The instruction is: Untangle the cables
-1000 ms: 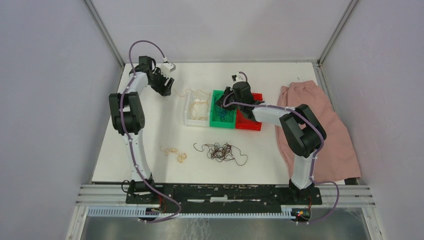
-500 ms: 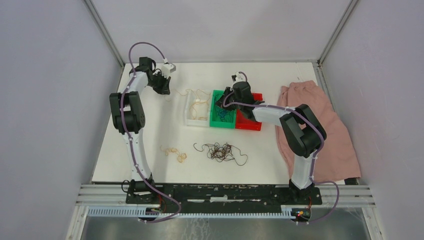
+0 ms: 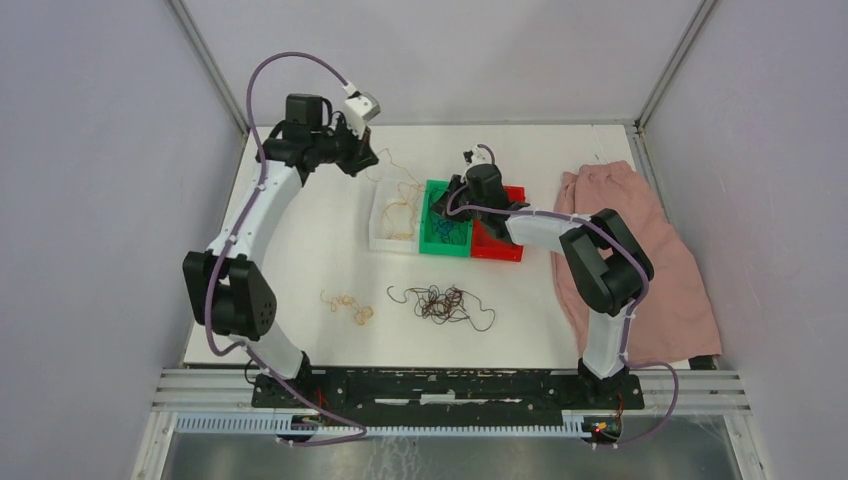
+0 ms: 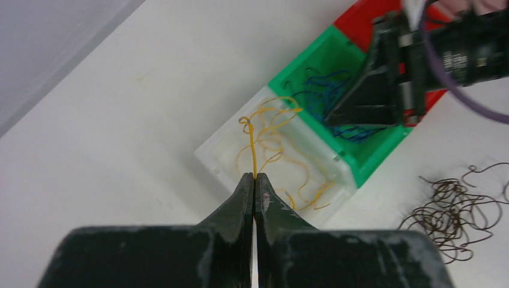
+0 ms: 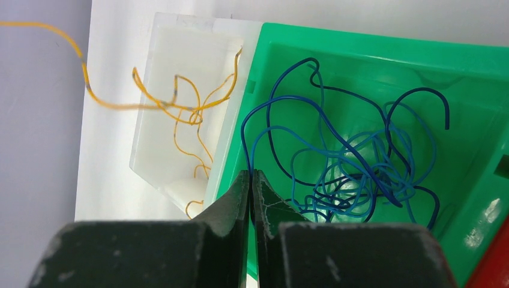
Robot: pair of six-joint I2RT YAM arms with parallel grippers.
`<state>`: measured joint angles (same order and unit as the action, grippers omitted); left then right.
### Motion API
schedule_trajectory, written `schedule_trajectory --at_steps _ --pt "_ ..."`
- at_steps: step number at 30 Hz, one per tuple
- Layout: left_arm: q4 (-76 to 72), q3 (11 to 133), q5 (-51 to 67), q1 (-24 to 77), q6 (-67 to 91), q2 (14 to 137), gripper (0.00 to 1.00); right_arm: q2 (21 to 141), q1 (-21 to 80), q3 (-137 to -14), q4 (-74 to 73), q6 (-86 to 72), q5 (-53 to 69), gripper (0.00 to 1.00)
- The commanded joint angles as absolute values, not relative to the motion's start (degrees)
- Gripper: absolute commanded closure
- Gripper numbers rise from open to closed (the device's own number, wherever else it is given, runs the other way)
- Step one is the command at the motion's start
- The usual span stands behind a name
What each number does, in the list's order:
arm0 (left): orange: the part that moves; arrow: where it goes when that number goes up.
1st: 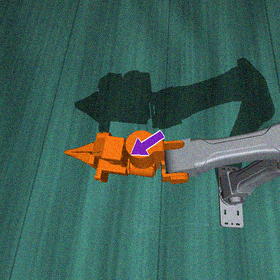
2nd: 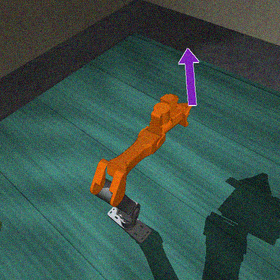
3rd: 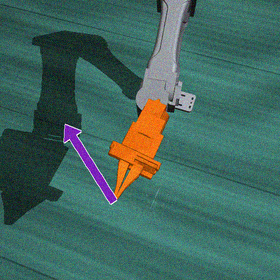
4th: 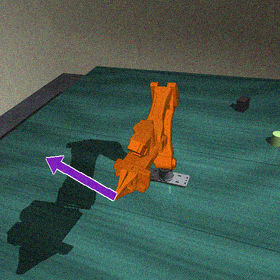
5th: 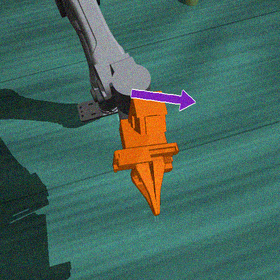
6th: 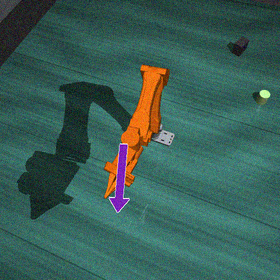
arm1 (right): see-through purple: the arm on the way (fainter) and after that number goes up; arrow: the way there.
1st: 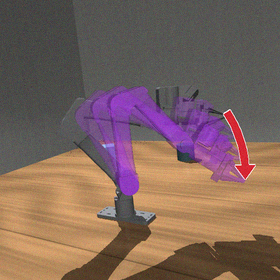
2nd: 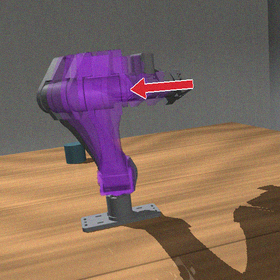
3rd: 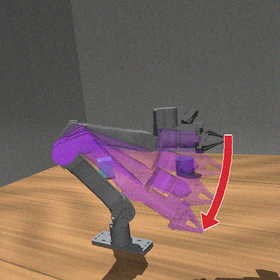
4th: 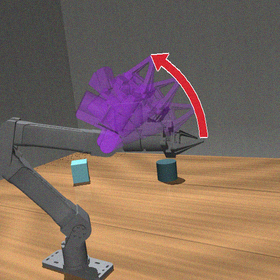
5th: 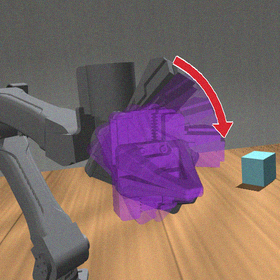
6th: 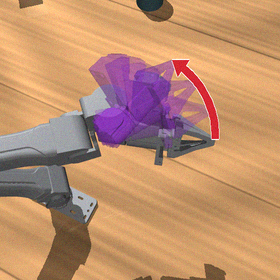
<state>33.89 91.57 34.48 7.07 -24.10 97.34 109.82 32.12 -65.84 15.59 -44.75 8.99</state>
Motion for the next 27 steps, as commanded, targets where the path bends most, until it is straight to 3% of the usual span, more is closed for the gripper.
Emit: schedule_trajectory --at_steps 1,27 --pt "28.0 86.3 29.8 12.4 -17.3 96.2 0.97 107.4 32.0 -65.5 17.7 -44.5 9.5 0.92" --pt "12.3 71.9 6.7 24.3 -25.0 108.6 0.97 106.6 32.0 -64.9 16.9 -43.5 8.6 0.92"
